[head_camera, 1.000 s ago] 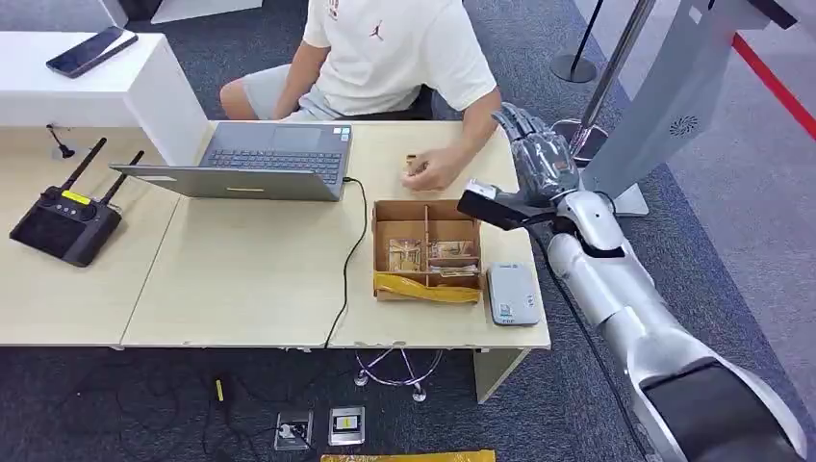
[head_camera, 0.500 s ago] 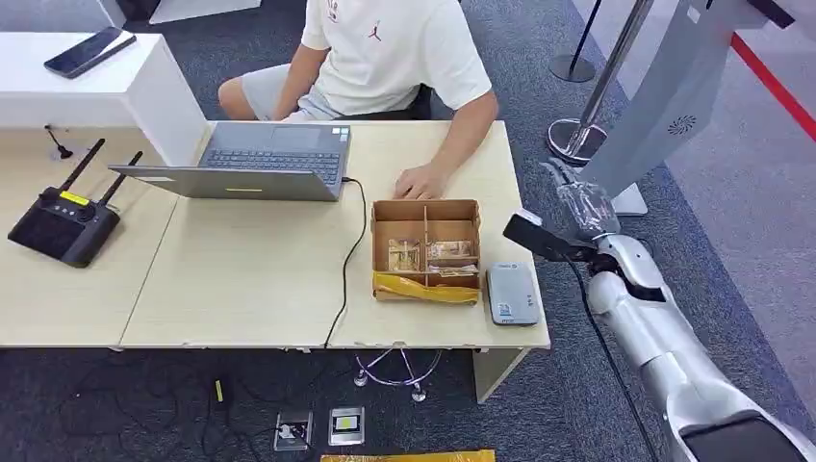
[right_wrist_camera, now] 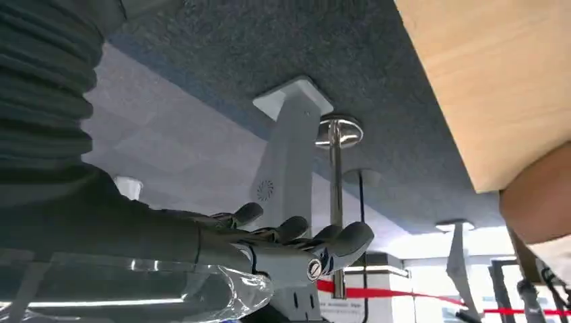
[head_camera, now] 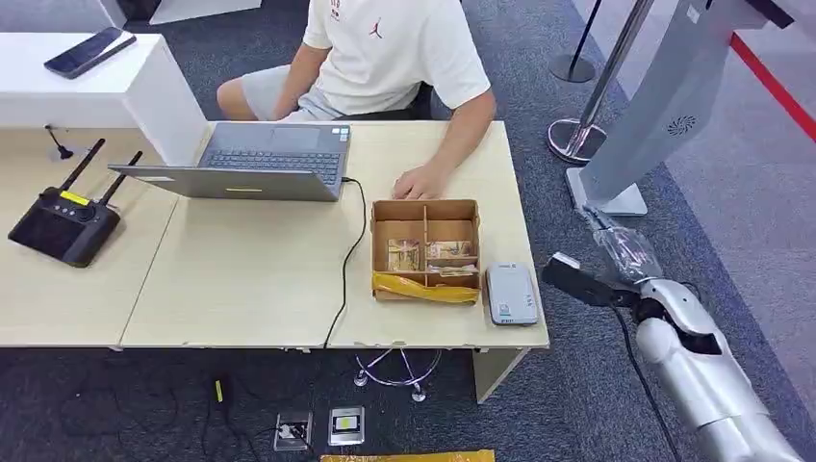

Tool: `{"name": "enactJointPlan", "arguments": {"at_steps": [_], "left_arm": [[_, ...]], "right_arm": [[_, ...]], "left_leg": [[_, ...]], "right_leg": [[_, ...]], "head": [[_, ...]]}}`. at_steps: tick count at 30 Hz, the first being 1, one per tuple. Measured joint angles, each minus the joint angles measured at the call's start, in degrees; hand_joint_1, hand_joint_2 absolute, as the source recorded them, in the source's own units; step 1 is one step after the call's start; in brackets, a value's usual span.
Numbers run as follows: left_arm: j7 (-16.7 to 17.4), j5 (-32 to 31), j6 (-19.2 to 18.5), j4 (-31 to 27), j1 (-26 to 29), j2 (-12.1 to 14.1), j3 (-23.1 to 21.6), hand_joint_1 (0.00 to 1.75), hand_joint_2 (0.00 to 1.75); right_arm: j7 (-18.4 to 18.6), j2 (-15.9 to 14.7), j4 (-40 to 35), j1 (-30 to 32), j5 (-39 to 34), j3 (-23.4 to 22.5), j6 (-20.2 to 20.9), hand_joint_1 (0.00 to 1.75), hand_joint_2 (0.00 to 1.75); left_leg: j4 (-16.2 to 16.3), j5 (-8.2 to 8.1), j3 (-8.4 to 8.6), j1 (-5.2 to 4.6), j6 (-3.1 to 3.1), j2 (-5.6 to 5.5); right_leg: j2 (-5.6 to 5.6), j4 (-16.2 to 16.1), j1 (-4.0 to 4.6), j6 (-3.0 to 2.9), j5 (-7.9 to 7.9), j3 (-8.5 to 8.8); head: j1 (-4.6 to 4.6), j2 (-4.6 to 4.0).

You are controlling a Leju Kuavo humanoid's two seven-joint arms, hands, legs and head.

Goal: Pass the card to the sensor for recognition and then transmit it.

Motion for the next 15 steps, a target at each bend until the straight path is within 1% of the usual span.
{"name": "enactJointPlan", "arguments": {"at_steps": [4,7,10,15], "left_arm": [[0.00,0.00,-0.26,0.00,-0.03,0.09,0.00,0.00,0.00],[0.00,-0.07,-0.59,-0.02,-0.15,0.11,0.00,0.00,0.00],[0.00,-0.20,-0.59,-0.02,-0.17,0.11,-0.02,0.00,0.00],[0.00,-0.42,-0.59,-0.02,-0.31,0.13,-0.02,0.00,0.00]], "right_arm": [[1.14,-0.55,-3.82,2.14,0.42,0.20,3.78,0.00,1.75],[2.07,-0.44,-6.37,3.29,0.79,0.81,5.50,0.00,1.75],[2.53,-0.15,-8.76,3.99,0.72,1.51,6.29,0.00,1.75],[2.80,1.09,-11.38,4.46,0.50,2.75,6.31,0.00,1.75]], "left_leg": [[0.00,0.00,0.00,0.00,0.00,0.00],[-0.01,0.01,-0.01,0.00,0.00,-0.01],[-0.01,0.01,-0.01,0.00,0.00,-0.01],[-0.01,0.01,-0.02,0.00,0.00,-0.01]], "right_leg": [[0.00,0.00,0.00,0.00,0.00,0.00],[0.00,0.01,0.00,0.00,0.00,0.01],[0.01,0.01,0.00,0.00,0.00,0.01],[0.02,0.02,0.01,0.00,0.00,0.01]], "head": [[0.00,0.00],[0.00,0.00],[0.00,0.00],[0.00,0.00]]}}
